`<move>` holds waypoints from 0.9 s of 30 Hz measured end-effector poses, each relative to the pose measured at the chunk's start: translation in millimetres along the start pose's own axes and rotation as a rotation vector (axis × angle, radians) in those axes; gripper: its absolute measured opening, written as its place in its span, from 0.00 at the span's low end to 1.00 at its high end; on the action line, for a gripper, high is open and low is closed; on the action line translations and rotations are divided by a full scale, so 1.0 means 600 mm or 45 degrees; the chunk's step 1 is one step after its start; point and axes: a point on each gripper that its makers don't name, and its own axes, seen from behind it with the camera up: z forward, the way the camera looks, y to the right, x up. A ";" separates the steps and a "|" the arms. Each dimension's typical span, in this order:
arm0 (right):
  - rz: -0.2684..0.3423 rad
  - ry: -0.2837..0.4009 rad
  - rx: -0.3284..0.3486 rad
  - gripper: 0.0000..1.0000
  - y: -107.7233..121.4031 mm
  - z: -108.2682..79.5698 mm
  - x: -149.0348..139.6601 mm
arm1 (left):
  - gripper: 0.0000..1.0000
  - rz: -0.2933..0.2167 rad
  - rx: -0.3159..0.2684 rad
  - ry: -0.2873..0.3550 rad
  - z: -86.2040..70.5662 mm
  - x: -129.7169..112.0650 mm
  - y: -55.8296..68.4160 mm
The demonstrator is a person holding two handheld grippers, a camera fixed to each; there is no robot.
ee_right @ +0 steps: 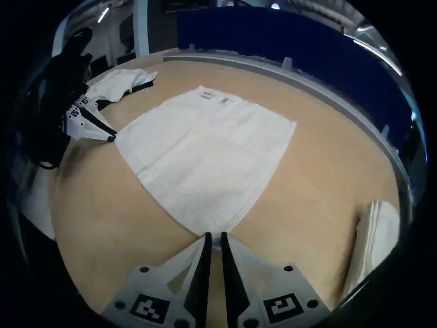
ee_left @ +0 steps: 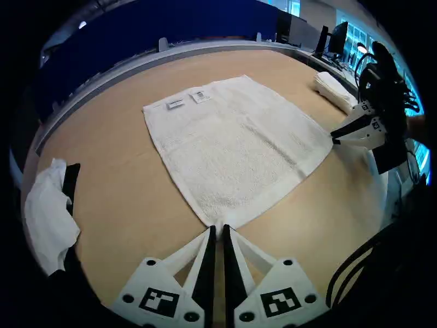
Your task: Fold towel
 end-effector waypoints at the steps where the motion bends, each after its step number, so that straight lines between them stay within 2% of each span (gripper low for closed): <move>1: 0.001 0.000 0.001 0.13 0.000 -0.001 0.001 | 0.09 -0.003 -0.001 0.000 0.000 0.000 0.001; 12: 0.009 0.044 -0.002 0.13 0.009 -0.022 0.028 | 0.09 -0.038 -0.015 0.030 -0.019 0.021 0.009; 27: 0.016 0.107 0.005 0.12 0.003 -0.063 0.065 | 0.09 -0.057 -0.014 0.102 -0.069 0.078 0.008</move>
